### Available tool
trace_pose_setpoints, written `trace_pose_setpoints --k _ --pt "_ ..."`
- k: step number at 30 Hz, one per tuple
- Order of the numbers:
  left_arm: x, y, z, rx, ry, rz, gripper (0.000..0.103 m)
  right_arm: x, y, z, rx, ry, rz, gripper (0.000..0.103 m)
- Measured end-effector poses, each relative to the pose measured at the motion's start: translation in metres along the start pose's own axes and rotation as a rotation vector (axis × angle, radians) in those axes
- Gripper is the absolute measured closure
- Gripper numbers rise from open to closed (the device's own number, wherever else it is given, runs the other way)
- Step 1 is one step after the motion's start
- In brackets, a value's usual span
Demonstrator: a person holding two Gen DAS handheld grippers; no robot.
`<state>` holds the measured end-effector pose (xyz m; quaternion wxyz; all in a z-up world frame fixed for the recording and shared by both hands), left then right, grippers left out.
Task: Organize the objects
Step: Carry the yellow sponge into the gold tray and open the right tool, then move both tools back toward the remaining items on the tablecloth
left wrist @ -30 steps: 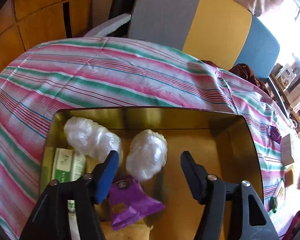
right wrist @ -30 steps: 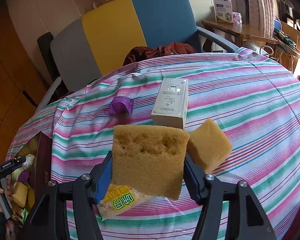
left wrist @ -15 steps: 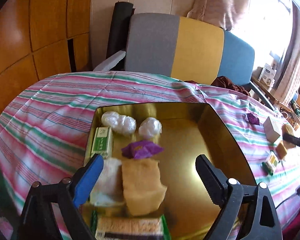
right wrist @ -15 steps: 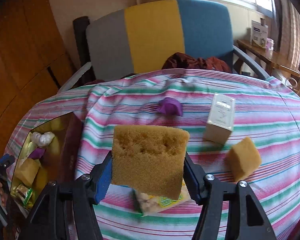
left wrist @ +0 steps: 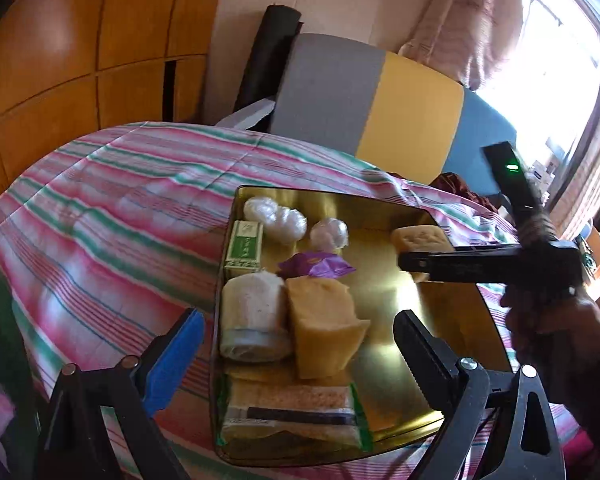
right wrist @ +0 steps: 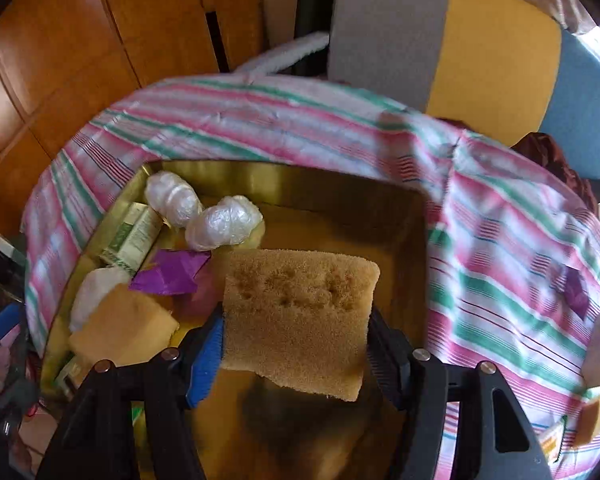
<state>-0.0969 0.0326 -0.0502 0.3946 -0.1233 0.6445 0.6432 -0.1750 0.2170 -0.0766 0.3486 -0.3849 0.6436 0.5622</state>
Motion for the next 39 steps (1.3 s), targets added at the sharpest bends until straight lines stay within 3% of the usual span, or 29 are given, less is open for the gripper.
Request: trace_pose_setpoints --k 4,8,18,29,39 --pt "-0.002 -0.007 -0.010 -0.011 0.029 0.005 0.007 0.038 0.008 -0.013 0.044 0.020 -0.059 0.035" --pt "-0.002 -0.009 -0.014 -0.025 0.032 0.010 0.007 0.052 0.009 -0.023 0.103 0.099 -0.071 0.028" --pt "-0.008 -0.006 -0.005 0.019 0.069 0.020 0.007 -0.011 -0.007 -0.005 0.080 0.135 0.064 0.025" --pt "-0.017 -0.003 0.030 0.115 0.062 0.020 0.007 -0.082 -0.061 0.094 0.182 0.037 0.176 0.025" --pt "-0.015 -0.003 0.077 0.233 0.033 -0.005 0.007 -0.130 -0.096 0.225 0.392 -0.129 0.265 0.025"
Point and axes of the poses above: each gripper's, at about its wrist camera, not at the fingertips, and x roughly the way its jaws point, z to its right, y to its top, the point moved 6 cm from there along x, roughly the way its jaws point, and after that the axes turned 6 degrees about x, right-handed, at the moved point
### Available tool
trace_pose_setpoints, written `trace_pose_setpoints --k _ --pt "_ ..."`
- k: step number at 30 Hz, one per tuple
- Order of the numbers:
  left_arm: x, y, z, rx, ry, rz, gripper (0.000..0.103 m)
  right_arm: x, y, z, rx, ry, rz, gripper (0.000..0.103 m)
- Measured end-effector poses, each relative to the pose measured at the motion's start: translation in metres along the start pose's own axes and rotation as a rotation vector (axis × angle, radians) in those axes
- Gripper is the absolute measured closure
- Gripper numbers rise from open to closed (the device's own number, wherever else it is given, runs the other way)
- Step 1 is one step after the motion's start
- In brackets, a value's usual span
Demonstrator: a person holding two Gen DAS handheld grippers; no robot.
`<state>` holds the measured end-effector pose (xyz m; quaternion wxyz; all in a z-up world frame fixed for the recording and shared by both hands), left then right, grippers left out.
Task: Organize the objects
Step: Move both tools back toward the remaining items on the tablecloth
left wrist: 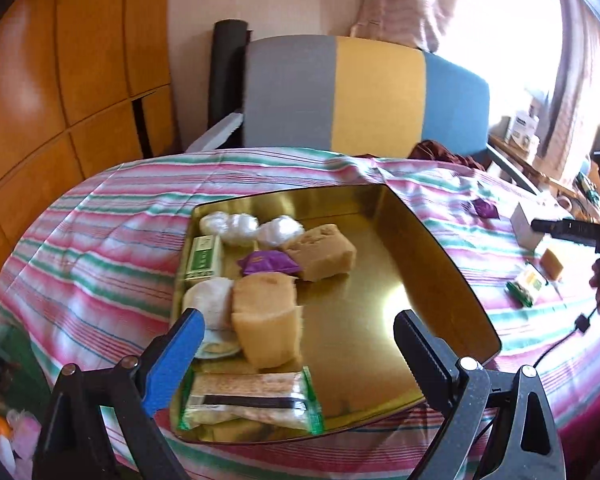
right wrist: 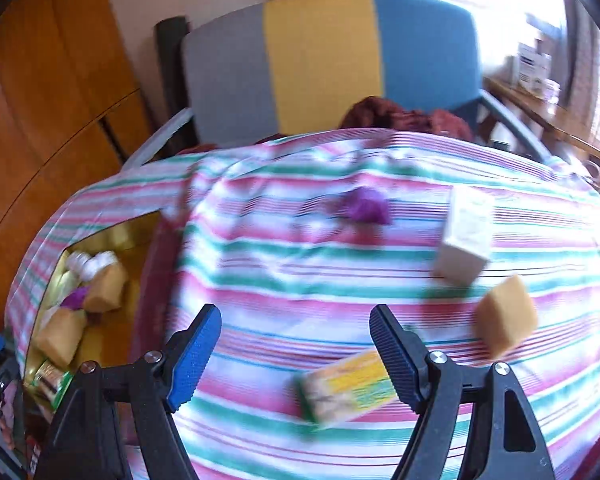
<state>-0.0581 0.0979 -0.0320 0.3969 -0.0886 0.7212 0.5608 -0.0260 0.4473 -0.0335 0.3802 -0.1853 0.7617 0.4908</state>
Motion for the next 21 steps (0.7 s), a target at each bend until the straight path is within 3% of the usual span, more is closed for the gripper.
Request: trace_pose_setpoints --k 5,7,9,15,21 --pt "0.003 0.010 0.031 0.073 -0.042 -0.005 0.007 -0.010 0.013 0.079 0.151 -0.124 0.085 0.025" --pt "0.005 0.016 0.046 0.106 -0.060 -0.002 0.007 -0.013 0.011 0.112 0.261 -0.173 0.124 0.025" --pt "0.008 0.026 0.062 0.132 -0.091 0.001 0.007 -0.013 0.006 0.143 0.405 -0.198 0.102 0.025" --pt "0.024 0.056 0.117 0.200 -0.188 -0.009 0.007 -0.024 -0.002 0.179 0.612 -0.148 0.106 0.025" --pt "0.055 0.086 0.170 0.222 -0.288 -0.082 0.009 -0.021 -0.005 0.175 0.643 -0.091 0.072 0.025"
Point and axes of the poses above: each gripper's, at about its wrist camera, not at the fingertips, and x roughly the way its jaws point, z to its right, y to its top, the point moved 6 cm from there along x, roughly the way its jaws point, and after that the axes turned 6 degrees about x, right-handed, at the moved point
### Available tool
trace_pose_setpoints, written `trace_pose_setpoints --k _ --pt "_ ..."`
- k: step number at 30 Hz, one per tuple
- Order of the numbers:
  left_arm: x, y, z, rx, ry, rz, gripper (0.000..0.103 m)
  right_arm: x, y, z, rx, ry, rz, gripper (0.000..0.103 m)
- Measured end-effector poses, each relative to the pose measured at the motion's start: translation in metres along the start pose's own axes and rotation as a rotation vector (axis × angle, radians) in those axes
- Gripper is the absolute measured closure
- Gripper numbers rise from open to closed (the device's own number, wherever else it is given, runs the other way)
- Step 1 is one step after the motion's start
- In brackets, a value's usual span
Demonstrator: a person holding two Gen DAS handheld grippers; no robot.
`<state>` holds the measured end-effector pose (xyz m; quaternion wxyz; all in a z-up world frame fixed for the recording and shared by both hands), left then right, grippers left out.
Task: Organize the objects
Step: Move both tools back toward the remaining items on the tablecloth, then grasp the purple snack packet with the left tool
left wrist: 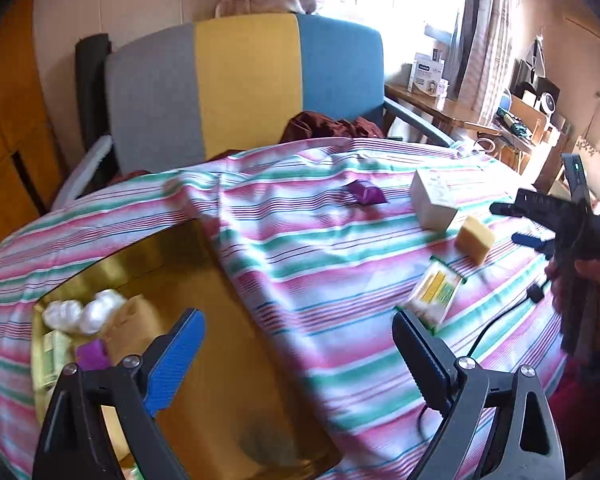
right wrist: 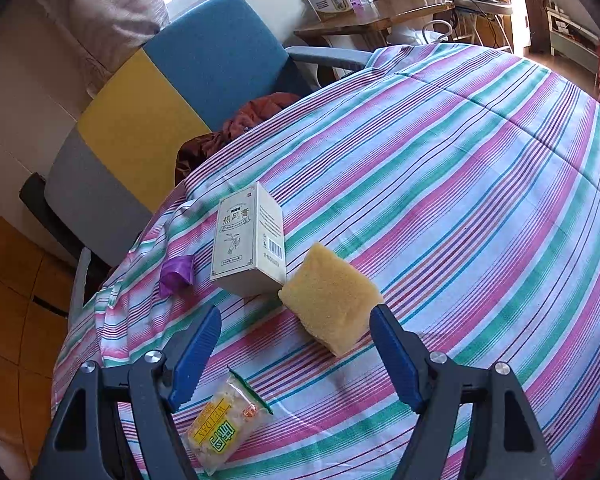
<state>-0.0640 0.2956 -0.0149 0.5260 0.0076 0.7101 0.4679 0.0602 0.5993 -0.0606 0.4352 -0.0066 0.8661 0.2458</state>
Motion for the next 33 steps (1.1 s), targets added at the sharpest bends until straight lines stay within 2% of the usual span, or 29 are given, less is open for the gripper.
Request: trace_pose_setpoints --k 5,11,15,18,22,26,28,30,31,33 --pt "0.046 0.041 0.019 -0.047 -0.070 -0.045 0.010 -0.001 -0.002 -0.002 0.009 0.029 -0.019 0.025" --pt "0.109 0.086 0.035 -0.063 -0.064 -0.091 0.010 0.003 -0.004 -0.002 0.030 0.063 -0.060 0.025" --pt "0.150 0.112 0.054 0.091 -0.013 -0.077 0.010 0.008 -0.006 -0.001 0.059 0.092 -0.098 0.025" --pt "0.178 0.125 0.071 0.288 -0.004 -0.080 0.011 0.011 -0.009 -0.001 0.076 0.111 -0.130 0.025" --pt "0.210 0.135 0.087 0.450 -0.032 -0.105 0.014 0.012 -0.011 -0.003 0.087 0.140 -0.160 0.025" --pt "0.239 0.139 0.095 0.534 -0.067 -0.146 0.021 0.012 -0.011 -0.002 0.099 0.159 -0.176 0.025" --pt "0.251 0.139 0.096 0.565 -0.082 -0.169 0.021 0.013 -0.012 -0.002 0.105 0.164 -0.188 0.025" --pt "0.261 0.136 0.100 0.590 -0.097 -0.193 0.031 0.014 -0.013 -0.001 0.110 0.170 -0.199 0.025" --pt "0.266 0.133 0.101 0.596 -0.105 -0.215 0.049 0.015 -0.013 -0.001 0.111 0.171 -0.201 0.025" --pt "0.268 0.132 0.100 0.547 -0.111 -0.218 0.049 0.014 -0.012 0.000 0.117 0.170 -0.197 0.025"
Point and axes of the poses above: each gripper's, at about its wrist camera, not at the fingertips, and x roughly the way its jaws point, z to its right, y to its top, the point moved 6 cm from there along x, roughly the way its jaws point, and after that the axes turned 6 degrees about x, right-handed, at the moved point
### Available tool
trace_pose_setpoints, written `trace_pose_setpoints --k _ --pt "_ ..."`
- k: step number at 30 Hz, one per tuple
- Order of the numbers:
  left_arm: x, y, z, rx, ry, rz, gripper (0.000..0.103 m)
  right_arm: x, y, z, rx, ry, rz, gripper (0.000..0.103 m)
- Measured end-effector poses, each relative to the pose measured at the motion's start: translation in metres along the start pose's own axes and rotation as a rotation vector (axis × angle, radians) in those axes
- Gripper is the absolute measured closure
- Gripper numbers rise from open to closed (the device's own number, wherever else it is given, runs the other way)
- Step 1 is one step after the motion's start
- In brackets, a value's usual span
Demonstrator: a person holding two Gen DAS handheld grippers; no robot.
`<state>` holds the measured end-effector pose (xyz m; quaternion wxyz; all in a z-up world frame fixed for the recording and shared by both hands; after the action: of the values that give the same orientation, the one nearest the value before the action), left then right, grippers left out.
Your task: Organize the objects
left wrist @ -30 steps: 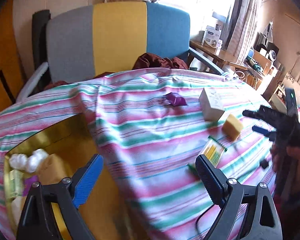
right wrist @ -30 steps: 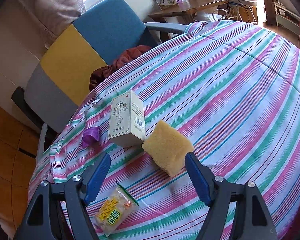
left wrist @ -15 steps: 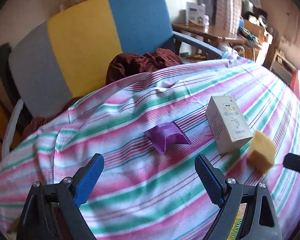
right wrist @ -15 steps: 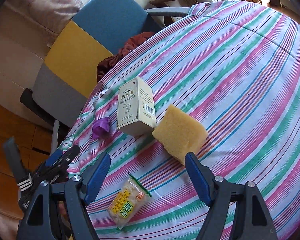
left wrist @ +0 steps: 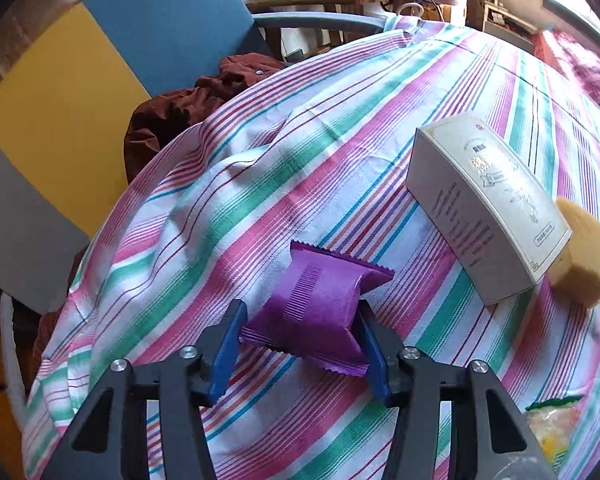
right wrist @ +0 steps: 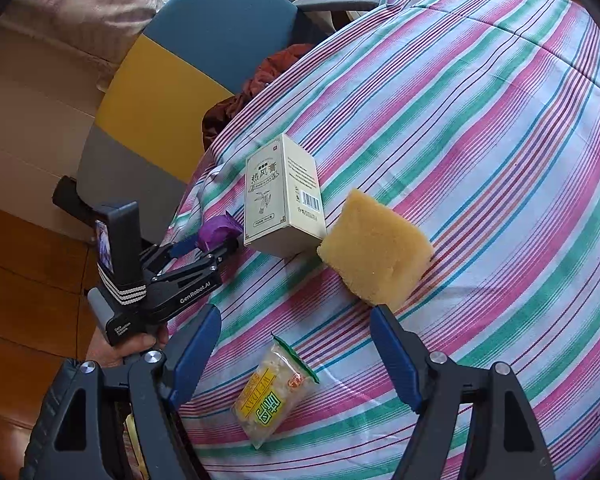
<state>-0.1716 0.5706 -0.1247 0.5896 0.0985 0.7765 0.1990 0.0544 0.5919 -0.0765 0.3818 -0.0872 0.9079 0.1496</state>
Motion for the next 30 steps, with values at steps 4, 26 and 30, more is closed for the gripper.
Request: trace_pose_setpoints --k 4,26,30 --pt "-0.010 -0.004 0.001 -0.089 -0.055 0.021 0.049 -0.001 0.001 0.003 0.015 -0.003 0.004 0.025" --pt "-0.121 -0.156 0.073 -0.479 0.074 0.092 0.049 -0.006 0.003 -0.015 -0.124 -0.083 0.077 0.025" --pt "-0.128 -0.165 0.083 -0.457 0.074 0.111 0.049 0.000 0.011 -0.036 -0.207 -0.136 0.098 0.025"
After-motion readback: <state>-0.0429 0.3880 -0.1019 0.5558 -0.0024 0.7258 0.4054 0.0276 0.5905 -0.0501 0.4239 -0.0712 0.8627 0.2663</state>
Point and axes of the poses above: each gripper's, at about its wrist camera, not at the fingertips, and x roughly the way its jaws point, z to its right, y to its top, the point moved 6 cm from there along x, roughly the way its jaws point, and after that the axes turned 6 degrees about x, right-handed, at the moved point
